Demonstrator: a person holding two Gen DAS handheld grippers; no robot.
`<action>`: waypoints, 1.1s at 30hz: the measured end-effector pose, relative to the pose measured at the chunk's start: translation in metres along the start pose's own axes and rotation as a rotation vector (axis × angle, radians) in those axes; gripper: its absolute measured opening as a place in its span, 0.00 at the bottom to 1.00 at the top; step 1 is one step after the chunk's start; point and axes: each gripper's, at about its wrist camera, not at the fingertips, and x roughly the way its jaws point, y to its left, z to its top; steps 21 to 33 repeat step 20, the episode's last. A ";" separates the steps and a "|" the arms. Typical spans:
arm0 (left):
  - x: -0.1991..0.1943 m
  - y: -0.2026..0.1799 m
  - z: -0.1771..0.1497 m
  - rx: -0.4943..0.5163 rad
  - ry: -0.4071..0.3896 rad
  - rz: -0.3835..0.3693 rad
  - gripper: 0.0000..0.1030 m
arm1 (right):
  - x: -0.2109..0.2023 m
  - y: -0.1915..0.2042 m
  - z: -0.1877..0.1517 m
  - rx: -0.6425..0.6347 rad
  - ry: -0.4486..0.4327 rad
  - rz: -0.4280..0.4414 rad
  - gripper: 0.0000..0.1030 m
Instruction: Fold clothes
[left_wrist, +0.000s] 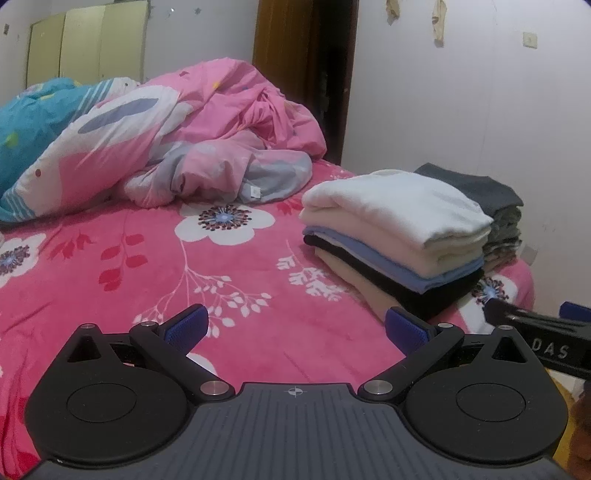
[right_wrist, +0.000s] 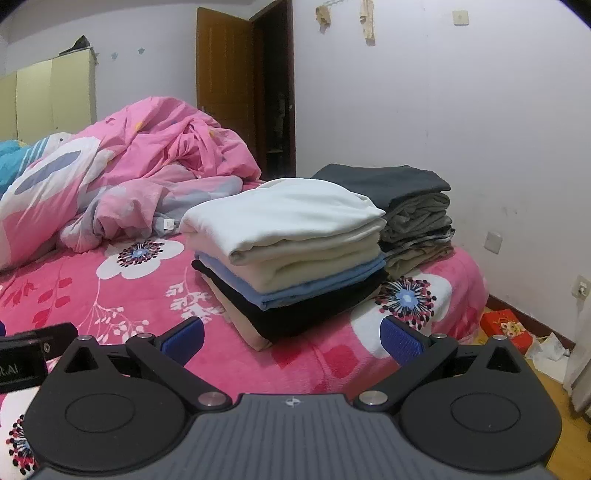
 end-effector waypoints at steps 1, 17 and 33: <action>-0.001 0.000 0.000 0.002 -0.003 0.001 1.00 | 0.000 0.000 0.000 -0.002 0.000 0.001 1.00; -0.003 -0.001 -0.002 0.006 -0.016 0.008 1.00 | -0.001 0.001 -0.001 -0.009 -0.004 -0.002 1.00; -0.003 -0.001 -0.002 0.007 -0.016 0.012 1.00 | -0.001 0.001 -0.002 -0.010 -0.002 -0.001 1.00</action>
